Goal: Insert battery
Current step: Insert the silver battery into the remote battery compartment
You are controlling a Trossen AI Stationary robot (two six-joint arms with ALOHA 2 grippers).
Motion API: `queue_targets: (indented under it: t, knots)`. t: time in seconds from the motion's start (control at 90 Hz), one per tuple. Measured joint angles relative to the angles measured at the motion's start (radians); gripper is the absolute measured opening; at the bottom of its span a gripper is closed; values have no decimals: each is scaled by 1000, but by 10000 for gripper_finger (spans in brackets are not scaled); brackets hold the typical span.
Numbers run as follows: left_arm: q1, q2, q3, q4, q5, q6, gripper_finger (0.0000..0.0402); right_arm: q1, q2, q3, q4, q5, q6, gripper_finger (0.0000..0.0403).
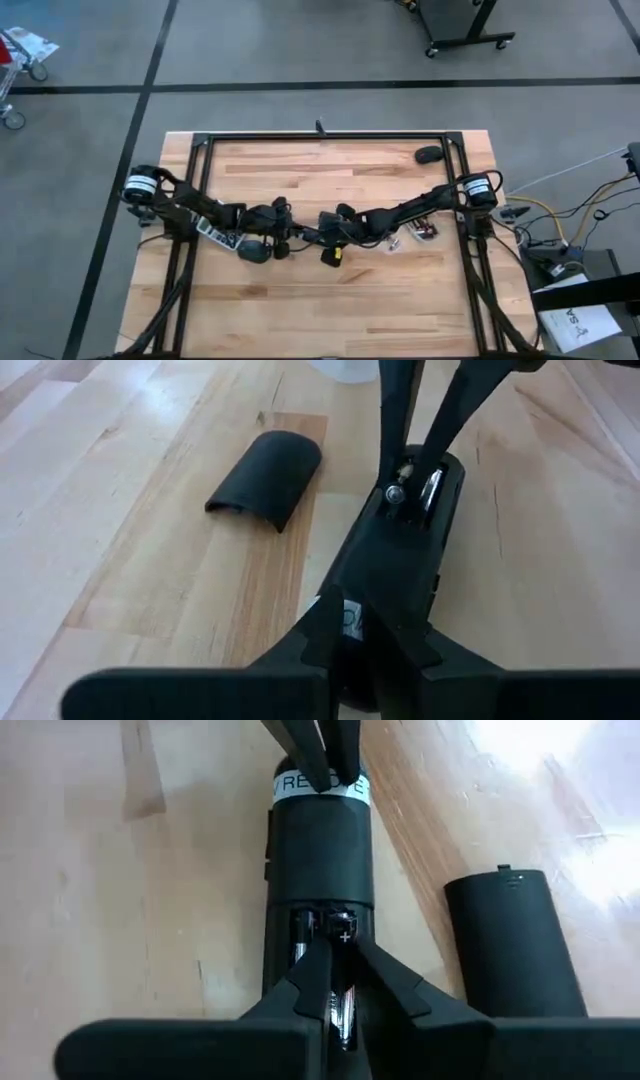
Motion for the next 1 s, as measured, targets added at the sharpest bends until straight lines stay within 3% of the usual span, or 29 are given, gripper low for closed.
queue_targets:
  t: [0.367, 0.6, 0.822, 1.0]
  knots:
    - [0, 0, 0, 6, 0, -4, 22, 0, 51, 1, 18, -1, 27, 18]
    - [-12, 1, -2, 228, 51, -3, 22, 0, 51, 10, 12, -8, 1, 18]
    - [-19, 2, 6, 242, 54, 16, 22, 0, 51, 10, 13, -10, -25, 18]
    - [-20, 120, 97, 239, 52, 17, 22, 0, 51, 10, 17, -10, -29, 18]
